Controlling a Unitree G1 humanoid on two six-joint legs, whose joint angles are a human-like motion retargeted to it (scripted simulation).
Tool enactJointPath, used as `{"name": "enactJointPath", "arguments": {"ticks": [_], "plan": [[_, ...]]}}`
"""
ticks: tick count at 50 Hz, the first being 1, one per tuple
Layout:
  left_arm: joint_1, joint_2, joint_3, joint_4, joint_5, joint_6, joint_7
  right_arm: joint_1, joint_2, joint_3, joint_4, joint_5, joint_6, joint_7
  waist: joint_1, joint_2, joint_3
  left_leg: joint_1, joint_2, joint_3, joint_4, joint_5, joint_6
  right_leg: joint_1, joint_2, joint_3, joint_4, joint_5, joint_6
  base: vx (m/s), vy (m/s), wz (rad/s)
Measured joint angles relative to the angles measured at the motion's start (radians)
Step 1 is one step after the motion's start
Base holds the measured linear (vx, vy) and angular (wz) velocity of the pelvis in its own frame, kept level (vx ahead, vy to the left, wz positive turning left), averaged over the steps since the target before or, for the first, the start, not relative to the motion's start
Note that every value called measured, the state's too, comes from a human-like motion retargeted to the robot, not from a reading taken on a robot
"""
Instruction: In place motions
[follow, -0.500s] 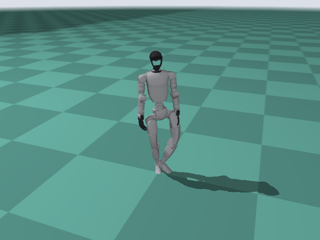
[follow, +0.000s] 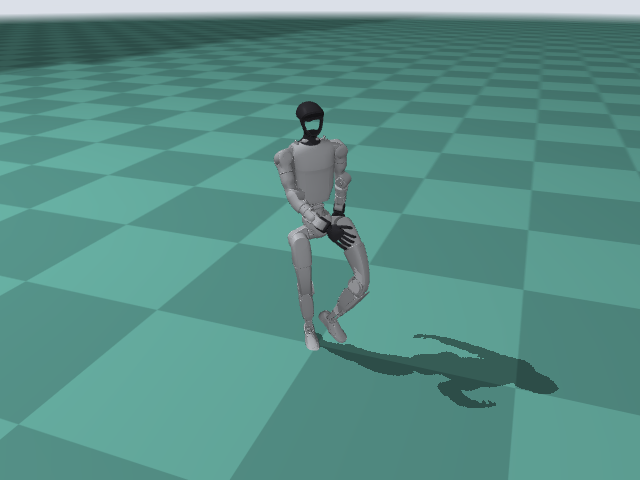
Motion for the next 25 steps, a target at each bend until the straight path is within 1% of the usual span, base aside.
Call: {"name": "enactJointPath", "arguments": {"ticks": [2,3,4,5,6,7,8,9,10,12,13,14,15,17,18,20,22,23,25], "plan": [[-0.072,0.001,-0.101,0.0,0.013,-0.005,0.015,0.163,-0.029,-0.03,0.103,-0.04,0.015,-0.008,-0.047,0.019,-0.065,0.198,-0.168,-0.092,-0.368,0.076,-0.064,0.007,0.019,-0.046,0.029,-0.028,0.004,0.59,0.09,0.96],[-0.114,0.002,-0.158,0.0,0.022,-0.009,0.025,0.247,-0.046,-0.066,0.167,-0.063,0.025,-0.017,-0.045,0.035,-0.091,0.306,-0.225,-0.143,-0.58,0.087,-0.108,0.001,0.043,-0.051,0.061,-0.032,0.002,0.65,0.09,0.71],[-0.159,0.001,-0.22,0.0,0.036,-0.012,0.029,0.326,-0.066,-0.112,0.244,-0.08,0.037,-0.026,-0.054,0.053,-0.125,0.41,-0.224,-0.096,-0.739,0.021,-0.104,-0.018,0.06,-0.087,0.119,-0.005,0.008,0.68,0.1,0.84],[-0.207,0.0,-0.284,0.0,0.051,-0.014,0.03,0.403,-0.087,-0.164,0.328,-0.096,0.052,-0.034,-0.069,0.071,-0.163,0.511,-0.194,0.0,-0.874,-0.084,-0.077,-0.044,0.075,-0.138,0.19,0.038,0.018,0.47,0.09,1.45],[-0.276,-0.017,-0.326,-0.027,0.061,0.002,0.01,0.431,-0.114,-0.215,0.43,-0.12,0.092,-0.036,-0.118,0.114,-0.182,0.518,-0.146,0.025,-0.941,-0.079,-0.074,-0.151,0.059,-0.212,0.378,0.165,0.043,0.21,0.06,1.77],[-0.345,-0.031,-0.361,-0.063,0.074,0.011,-0.018,0.452,-0.143,-0.262,0.53,-0.135,0.134,-0.043,-0.169,0.149,-0.184,0.504,-0.114,-0.013,-0.983,-0.067,-0.073,-0.272,0.046,-0.246,0.566,0.262,0.058,-0.13,0.0,1.94],[-0.416,-0.039,-0.383,-0.114,0.094,0.008,-0.059,0.458,-0.176,-0.3,0.625,-0.13,0.18,-0.06,-0.221,0.169,-0.152,0.449,-0.117,-0.175,-0.975,-0.038,-0.078,-0.419,0.039,-0.2,0.755,0.298,0.054,-0.29,0.02,1.39],[-0.493,-0.039,-0.421,-0.173,0.102,0.0,-0.098,0.469,-0.213,-0.333,0.701,-0.09,0.211,-0.087,-0.239,0.176,-0.095,0.442,-0.116,-0.218,-0.974,-0.021,-0.077,-0.53,0.041,-0.155,0.93,0.282,0.052,-0.45,0.06,0.6],[-0.575,-0.034,-0.466,-0.234,0.103,-0.009,-0.134,0.481,-0.251,-0.364,0.766,-0.032,0.233,-0.117,-0.24,0.175,-0.025,0.46,-0.112,-0.201,-0.976,-0.009,-0.072,-0.622,0.048,-0.109,1.098,0.24,0.051,-0.6,0.1,0.25],[-0.743,0.01,-0.517,-0.377,0.15,-0.02,-0.193,0.542,-0.314,-0.436,0.766,0.109,0.28,-0.106,-0.295,0.209,0.1,0.445,-0.076,-0.208,-0.965,0.017,-0.056,-0.82,0.009,-0.131,1.367,0.172,0.043,-0.71,0.14,0.85],[-0.818,0.027,-0.506,-0.456,0.21,-0.034,-0.201,0.574,-0.336,-0.47,0.766,0.18,0.287,-0.099,-0.343,0.229,0.147,0.423,-0.058,-0.224,-0.955,0.03,-0.049,-0.936,-0.02,-0.149,1.484,0.132,0.039,-0.61,0.18,1.25],[-0.865,0.041,-0.507,-0.514,0.24,-0.048,-0.193,0.599,-0.352,-0.504,0.766,0.217,0.286,-0.108,-0.377,0.235,0.17,0.407,-0.057,-0.229,-0.954,0.046,-0.045,-1.027,-0.039,-0.154,1.558,0.102,0.034,-0.41,0.17,1.06],[-0.897,0.054,-0.514,-0.561,0.255,-0.064,-0.178,0.621,-0.366,-0.539,0.766,0.236,0.282,-0.125,-0.403,0.233,0.18,0.394,-0.063,-0.228,-0.958,0.064,-0.043,-1.106,-0.051,-0.152,1.611,0.078,0.029,-0.14,0.09,0.7],[-0.912,0.074,-0.532,-0.663,0.267,-0.109,-0.14,0.688,-0.388,-0.593,0.766,0.273,0.268,-0.169,-0.456,0.233,0.176,0.381,-0.047,-0.21,-0.96,0.088,-0.049,-1.231,-0.06,-0.173,1.662,0.033,0.018,0.12,-0.03,0.49],[-0.901,0.086,-0.545,-0.711,0.254,-0.125,-0.13,0.725,-0.396,-0.606,0.766,0.294,0.266,-0.19,-0.47,0.236,0.16,0.371,-0.033,-0.199,-0.957,0.097,-0.051,-1.271,-0.057,-0.182,1.662,0.019,0.015,0.34,-0.18,0.2],[-0.86,0.083,-0.572,-0.784,0.225,-0.149,-0.122,0.802,-0.409,-0.619,0.766,0.334,0.271,-0.225,-0.471,0.242,0.096,0.353,-0.023,-0.19,-0.952,0.115,-0.055,-1.312,-0.056,-0.181,1.639,0.008,0.006,0.48,-0.25,-0.11],[-0.827,0.056,-0.603,-0.826,0.21,-0.162,-0.134,0.839,-0.404,-0.64,0.766,0.354,0.264,-0.247,-0.43,0.239,0.04,0.338,-0.035,-0.209,-0.95,0.123,-0.061,-1.283,-0.067,-0.171,1.598,0.01,-0.005,0.3,-0.17,-0.39],[-0.818,0.043,-0.617,-0.836,0.205,-0.161,-0.143,0.838,-0.395,-0.649,0.766,0.355,0.259,-0.255,-0.405,0.226,0.032,0.347,-0.045,-0.211,-0.955,0.119,-0.061,-1.239,-0.073,-0.164,1.572,0.015,-0.008,0.08,-0.11,-0.45],[-0.797,0.021,-0.626,-0.831,0.203,-0.154,-0.149,0.821,-0.379,-0.645,0.766,0.347,0.247,-0.25,-0.379,0.224,0.01,0.355,-0.05,-0.214,-0.98,0.107,-0.06,-1.122,-0.101,-0.193,1.497,0.022,-0.036,-0.04,-0.07,-0.52]]}}
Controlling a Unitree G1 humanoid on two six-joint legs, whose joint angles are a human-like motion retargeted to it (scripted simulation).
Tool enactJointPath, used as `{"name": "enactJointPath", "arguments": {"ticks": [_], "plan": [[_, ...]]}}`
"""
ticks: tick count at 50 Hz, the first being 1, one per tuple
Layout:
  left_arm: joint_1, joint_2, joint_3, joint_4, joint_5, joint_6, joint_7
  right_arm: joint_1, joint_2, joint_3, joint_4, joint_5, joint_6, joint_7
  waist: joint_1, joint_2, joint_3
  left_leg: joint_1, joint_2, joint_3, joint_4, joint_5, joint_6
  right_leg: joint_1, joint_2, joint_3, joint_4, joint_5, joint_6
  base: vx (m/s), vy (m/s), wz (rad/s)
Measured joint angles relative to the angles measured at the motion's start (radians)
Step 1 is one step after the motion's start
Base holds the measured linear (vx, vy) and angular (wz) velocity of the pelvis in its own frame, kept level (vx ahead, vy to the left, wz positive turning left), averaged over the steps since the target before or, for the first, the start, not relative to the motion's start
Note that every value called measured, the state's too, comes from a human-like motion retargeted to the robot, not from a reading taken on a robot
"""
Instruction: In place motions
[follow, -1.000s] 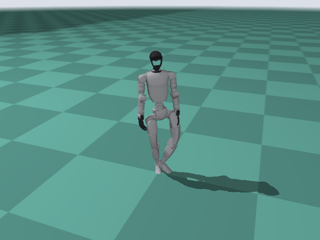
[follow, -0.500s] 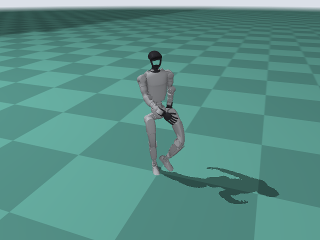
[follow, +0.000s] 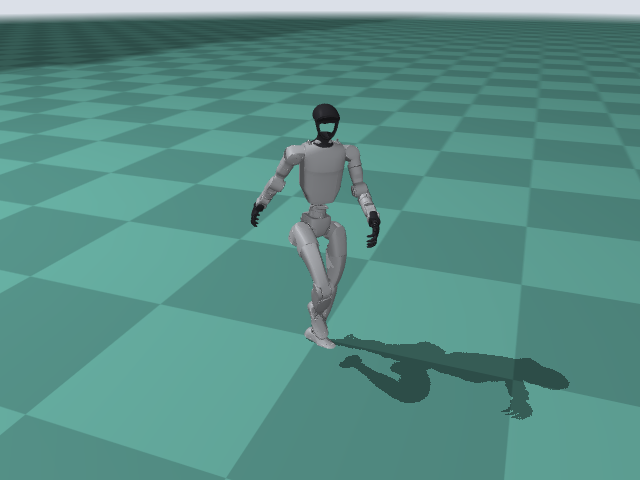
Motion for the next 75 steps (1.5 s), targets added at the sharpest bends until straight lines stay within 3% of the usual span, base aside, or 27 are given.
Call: {"name": "enactJointPath", "arguments": {"ticks": [2,5,8,11,12,13,15,18,21,24,29,35,40,46,51,53,57,60,70,75], "plan": [[0.038,-0.006,0.01,0.028,0.002,0.024,-0.02,-0.079,0.017,0.025,-0.002,-0.039,-0.003,0.054,0.032,-0.027,0.024,0.049,-0.023,0.015,-0.004,-0.042,0.016,0.161,0.019,0.037,-0.098,0.019,0.026,0.07,0.03,-0.83],[0.161,-0.033,0.036,0.125,0.043,0.045,-0.051,-0.177,0.049,0.071,-0.018,-0.108,-0.009,0.172,0.071,-0.028,-0.017,0.081,-0.039,0.029,-0.021,-0.084,0.019,0.405,0.059,0.062,-0.326,0.053,0.032,0.22,-0.02,-0.91],[0.298,-0.055,0.081,0.3,0.115,0.078,-0.086,-0.258,0.132,0.092,-0.153,-0.133,-0.015,0.286,0.08,-0.013,-0.043,0.106,-0.039,0.047,-0.034,-0.103,0.013,0.66,0.147,0.14,-0.665,0.089,0.085,0.08,-0.03,-0.57],[0.386,-0.085,0.137,0.521,0.212,0.153,-0.105,-0.32,0.225,0.142,-0.355,-0.056,-0.058,0.305,0.105,-0.046,-0.038,0.14,-0.09,0.057,-0.043,-0.111,0.009,0.932,0.154,0.197,-1.082,0.153,0.138,-0.12,-0.01,-0.16],[0.415,-0.087,0.153,0.585,0.238,0.177,-0.112,-0.344,0.245,0.174,-0.415,-0.039,-0.074,0.294,0.118,-0.066,-0.04,0.145,-0.12,0.06,-0.045,-0.115,0.011,1.009,0.136,0.191,-1.216,0.143,0.156,-0.13,-0.03,-0.28],[0.452,-0.084,0.167,0.634,0.26,0.196,-0.116,-0.371,0.254,0.209,-0.463,-0.04,-0.09,0.284,0.14,-0.084,-0.052,0.14,-0.148,0.072,-0.045,-0.121,0.014,1.064,0.115,0.178,-1.327,0.052,0.174,-0.12,-0.07,-0.66],[0.527,-0.062,0.216,0.726,0.319,0.228,-0.097,-0.416,0.271,0.296,-0.558,-0.078,-0.105,0.282,0.201,-0.122,-0.071,0.147,-0.185,0.115,-0.054,-0.132,0.01,1.129,0.088,0.148,-1.46,-0.04,0.156,-0.07,-0.11,-1.12],[0.651,-0.028,0.293,0.792,0.354,0.274,-0.027,-0.488,0.259,0.404,-0.667,-0.193,-0.099,0.324,0.281,-0.14,-0.103,0.135,-0.184,0.152,-0.069,-0.14,-0.01,1.103,0.076,0.184,-1.545,-0.021,0.142,-0.16,-0.16,-1.01],[0.753,-0.009,0.376,0.785,0.29,0.277,-0.008,-0.567,0.226,0.482,-0.767,-0.32,-0.097,0.35,0.329,-0.157,-0.076,0.133,-0.177,0.183,-0.089,-0.146,-0.022,1.062,0.085,0.234,-1.54,-0.028,0.128,-0.39,-0.21,-0.85],[0.823,-0.015,0.455,0.776,0.174,0.276,-0.025,-0.622,0.202,0.537,-0.833,-0.419,-0.111,0.329,0.281,-0.154,-0.04,0.14,-0.165,0.181,-0.106,-0.133,-0.028,1.057,0.096,0.227,-1.534,-0.037,0.114,-0.34,-0.16,0.25],[0.821,-0.03,0.515,0.775,0.081,0.291,-0.008,-0.583,0.199,0.552,-0.798,-0.449,-0.126,0.241,0.184,-0.141,-0.045,0.11,-0.144,0.131,-0.096,-0.11,-0.041,1.073,0.096,0.135,-1.554,-0.043,0.11,-0.22,-0.05,0.85],[0.721,-0.034,0.416,0.689,0.192,0.282,-0.063,-0.472,0.221,0.439,-0.568,-0.372,-0.099,0.254,0.279,-0.16,-0.03,0.11,-0.136,0.124,-0.089,-0.101,-0.058,1.08,0.099,0.119,-1.554,-0.05,0.088,-0.14,-0.06,0.1],[0.648,-0.054,0.314,0.632,0.222,0.263,-0.05,-0.439,0.239,0.33,-0.34,-0.278,-0.055,0.163,0.244,-0.153,-0.018,0.079,-0.124,0.096,-0.061,-0.09,-0.074,1.09,0.1,0.069,-1.563,-0.06,0.082,-0.2,-0.02,0.45],[0.586,-0.066,0.21,0.55,0.24,0.23,0.009,-0.405,0.201,0.221,-0.182,-0.136,0.004,0.184,0.255,-0.141,0.005,0.032,-0.116,0.053,-0.011,-0.051,-0.123,1.09,0.097,0.057,-1.576,-0.06,0.074,-0.19,0.03,0.11],[0.553,-0.071,0.138,0.544,0.252,0.233,-0.018,-0.355,0.152,0.219,-0.156,-0.239,0.057,0.241,0.295,-0.152,0.0,0.002,-0.148,-0.078,0.049,-0.078,-0.102,1.086,0.072,0.052,-1.579,-0.058,0.07,-0.07,0.06,0.07],[0.557,-0.078,0.137,0.546,0.252,0.232,-0.019,-0.344,0.133,0.253,-0.163,-0.346,0.063,0.27,0.3,-0.159,-0.005,0.017,-0.145,-0.052,0.062,-0.097,-0.065,1.083,0.061,0.066,-1.579,-0.056,0.069,0.02,0.08,-0.32],[0.59,-0.093,0.173,0.56,0.234,0.22,0.022,-0.346,0.111,0.327,-0.194,-0.566,0.077,0.294,0.264,-0.141,-0.035,0.074,-0.098,0.068,0.015,-0.108,-0.087,1.077,0.077,0.086,-1.575,-0.057,0.065,0.1,0.11,-0.26],[0.615,-0.099,0.201,0.592,0.22,0.212,0.047,-0.35,0.112,0.352,-0.221,-0.656,0.079,0.291,0.194,-0.119,-0.067,0.105,-0.092,0.058,-0.039,-0.136,-0.094,1.075,0.087,0.065,-1.571,-0.064,0.067,0.16,0.12,0.23],[0.62,-0.069,0.277,0.637,0.221,0.252,0.031,-0.356,0.22,0.317,-0.282,-0.38,0.077,0.22,0.199,-0.106,-0.098,0.152,-0.096,0.107,-0.116,-0.144,-0.099,1.056,0.104,0.115,-1.56,-0.059,0.065,0.1,0.07,-0.23],[0.607,-0.063,0.297,0.645,0.194,0.263,0.027,-0.369,0.234,0.357,-0.301,-0.412,0.079,0.243,0.216,-0.113,-0.094,0.158,-0.103,0.11,-0.121,-0.149,-0.092,1.052,0.101,0.127,-1.555,-0.057,0.065,0.03,0.06,-0.1]]}}
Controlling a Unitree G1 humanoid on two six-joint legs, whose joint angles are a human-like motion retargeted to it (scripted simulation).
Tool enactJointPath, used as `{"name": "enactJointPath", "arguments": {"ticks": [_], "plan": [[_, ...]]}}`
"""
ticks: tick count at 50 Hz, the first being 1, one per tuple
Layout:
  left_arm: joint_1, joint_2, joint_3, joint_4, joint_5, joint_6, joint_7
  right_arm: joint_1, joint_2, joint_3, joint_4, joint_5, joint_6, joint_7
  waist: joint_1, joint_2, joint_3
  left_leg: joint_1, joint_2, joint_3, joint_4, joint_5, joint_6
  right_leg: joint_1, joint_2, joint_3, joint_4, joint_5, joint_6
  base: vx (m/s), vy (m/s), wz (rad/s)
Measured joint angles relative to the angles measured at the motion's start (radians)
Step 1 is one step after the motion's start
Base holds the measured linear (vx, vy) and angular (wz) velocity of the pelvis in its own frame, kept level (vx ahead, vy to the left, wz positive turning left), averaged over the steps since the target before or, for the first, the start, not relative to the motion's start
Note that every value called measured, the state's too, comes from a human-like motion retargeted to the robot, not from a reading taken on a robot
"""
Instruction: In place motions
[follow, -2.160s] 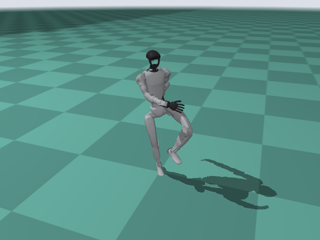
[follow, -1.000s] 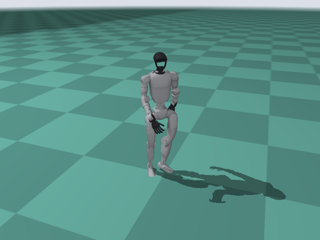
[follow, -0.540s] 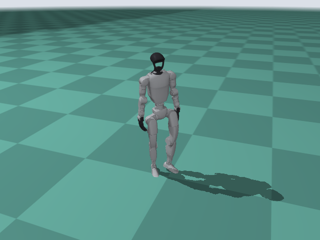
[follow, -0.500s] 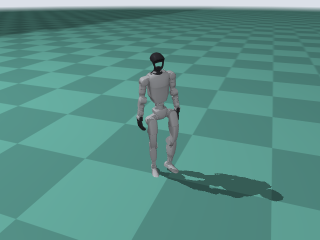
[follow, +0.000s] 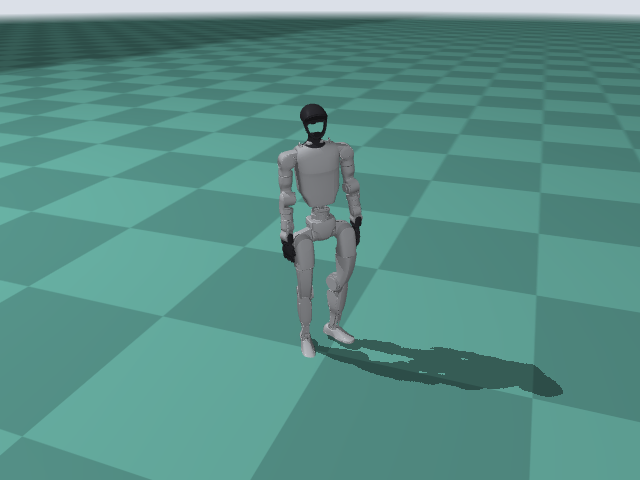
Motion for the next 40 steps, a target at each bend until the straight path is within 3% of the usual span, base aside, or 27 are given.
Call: {"name": "enactJointPath", "arguments": {"ticks": [8,20,40], "plan": [[-0.002,-0.009,-0.003,0.003,0.006,0.008,-0.016,-0.007,-0.025,0.053,-0.025,-0.153,-0.018,0.022,-0.007,0.006,-0.012,-0.004,-0.008,0.003,-0.012,-0.005,0.006,-0.01,-0.004,0.002,0.001,-0.001,0.001,0.02,0.04,-0.01],[0.013,-0.016,-0.028,0.01,0.041,0.003,-0.011,0.007,-0.026,-0.01,0.063,-0.061,0.008,0.031,-0.006,0.007,-0.013,0.005,-0.014,0.007,-0.016,-0.017,0.013,-0.012,-0.003,0.02,0.004,-0.003,-0.005,0.0,0.0,0.0],[0.037,0.002,0.017,-0.049,0.018,-0.002,0.0,0.023,-0.029,0.043,0.087,-0.096,0.007,-0.011,0.022,0.01,0.005,-0.009,0.013,-0.039,-0.007,-0.01,-0.01,0.014,0.013,-0.052,0.0,-0.031,-0.042,-0.02,-0.03,0.18]]}}
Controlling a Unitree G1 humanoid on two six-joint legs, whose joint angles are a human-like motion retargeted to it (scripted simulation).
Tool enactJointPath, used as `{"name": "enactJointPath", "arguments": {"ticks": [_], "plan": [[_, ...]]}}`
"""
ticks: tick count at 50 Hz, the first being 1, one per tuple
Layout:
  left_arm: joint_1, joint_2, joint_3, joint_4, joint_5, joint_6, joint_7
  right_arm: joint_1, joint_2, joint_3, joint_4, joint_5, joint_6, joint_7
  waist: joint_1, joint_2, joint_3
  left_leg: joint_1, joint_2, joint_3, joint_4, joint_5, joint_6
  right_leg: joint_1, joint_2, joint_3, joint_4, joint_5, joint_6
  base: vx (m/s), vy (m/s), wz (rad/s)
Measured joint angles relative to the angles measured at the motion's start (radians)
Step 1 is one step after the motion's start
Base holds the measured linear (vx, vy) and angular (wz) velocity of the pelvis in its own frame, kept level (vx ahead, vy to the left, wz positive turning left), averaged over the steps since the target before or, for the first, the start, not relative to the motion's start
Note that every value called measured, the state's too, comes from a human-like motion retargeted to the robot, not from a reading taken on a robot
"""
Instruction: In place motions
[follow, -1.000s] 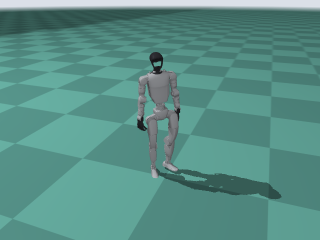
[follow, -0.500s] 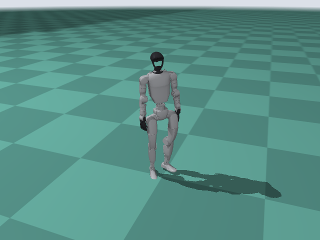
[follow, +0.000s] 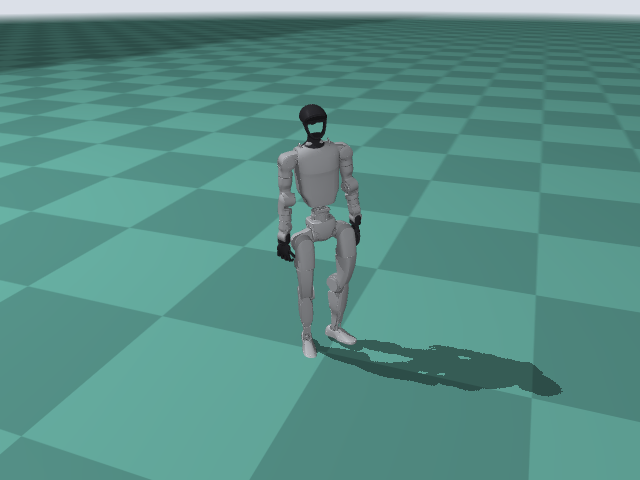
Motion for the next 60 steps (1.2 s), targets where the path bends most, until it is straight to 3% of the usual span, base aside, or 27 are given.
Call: {"name": "enactJointPath", "arguments": {"ticks": [9,14,20,24,26,28,30,45,53,56,60], "plan": [[-0.025,-0.013,-0.014,-0.032,-0.002,-0.012,0.004,-0.01,-0.032,-0.018,-0.025,0.014,-0.01,-0.003,0.04,-0.004,0.043,-0.112,0.002,-0.085,0.069,0.038,-0.009,0.026,-0.023,-0.164,-0.012,-0.031,-0.009,-0.06,0.0,0.9],[-0.025,-0.027,-0.025,-0.048,-0.007,-0.026,0.018,0.002,-0.057,-0.036,-0.021,-0.003,-0.007,0.0,0.089,-0.02,0.049,-0.18,-0.01,-0.093,0.105,0.038,0.013,0.035,-0.058,-0.279,-0.024,-0.046,0.002,0.03,0.11,1.21],[0.003,-0.04,-0.011,-0.046,-0.034,-0.051,0.077,0.01,-0.068,-0.039,-0.025,-0.018,0.0,-0.006,0.079,-0.046,0.044,-0.147,0.073,0.307,0.135,-0.013,0.033,0.05,-0.109,-0.454,-0.029,-0.066,0.025,0.06,0.11,1.54],[0.021,-0.035,0.015,-0.008,-0.045,-0.048,0.122,0.019,-0.057,-0.036,-0.035,-0.015,-0.004,-0.007,0.067,-0.065,0.024,-0.075,0.103,0.616,0.147,0.026,0.007,0.057,-0.131,-0.527,-0.027,-0.082,0.043,0.12,0.1,1.37],[0.027,-0.032,0.029,0.02,-0.051,-0.04,0.134,0.02,-0.048,-0.037,-0.036,-0.017,-0.004,-0.004,0.069,-0.067,0.012,-0.054,0.107,0.676,0.144,0.07,-0.007,0.059,-0.131,-0.55,-0.024,-0.09,0.052,0.18,0.1,1.09],[0.032,-0.03,0.043,0.046,-0.061,-0.033,0.14,0.021,-0.04,-0.037,-0.037,-0.02,-0.005,-0.003,0.078,-0.048,0.003,-0.051,0.109,0.641,0.115,0.082,-0.07,0.065,-0.104,-0.565,-0.022,-0.1,0.058,0.18,0.08,0.79],[0.035,-0.032,0.061,0.07,-0.071,-0.027,0.144,0.02,-0.036,-0.034,-0.038,-0.02,-0.006,-0.004,0.094,-0.032,-0.005,-0.05,0.095,0.612,0.071,0.076,-0.084,0.071,-0.082,-0.571,-0.024,-0.104,0.063,0.19,0.07,0.48],[-0.012,-0.048,0.056,0.028,-0.066,-0.026,0.128,-0.022,-0.009,0.011,-0.1,-0.017,-0.027,0.006,0.201,-0.05,-0.012,-0.08,0.016,0.489,0.015,0.037,-0.03,0.118,-0.111,-0.657,-0.002,-0.089,0.11,0.21,0.08,0.38],[-0.041,-0.04,0.01,-0.009,-0.034,-0.028,0.102,-0.012,-0.017,-0.007,-0.107,0.01,-0.031,0.001,0.181,-0.021,-0.01,-0.072,-0.009,0.373,0.004,0.007,0.001,0.185,-0.137,-0.727,0.082,-0.041,0.133,0.29,0.11,0.67],[-0.061,-0.035,-0.015,-0.006,-0.024,-0.027,0.098,0.0,-0.023,-0.026,-0.096,0.027,-0.027,-0.008,0.174,0.011,0.002,-0.058,0.001,0.305,0.001,-0.002,0.014,0.212,-0.147,-0.748,0.164,0.017,0.106,0.36,0.13,0.98],[-0.102,-0.024,-0.029,0.012,-0.02,-0.018,0.082,0.009,-0.029,-0.041,-0.082,0.049,-0.026,-0.034,0.145,0.064,0.032,-0.033,0.036,0.218,-0.003,-0.006,0.022,0.188,-0.193,-0.671,0.385,0.062,-0.002,0.26,0.05,1.22]]}}
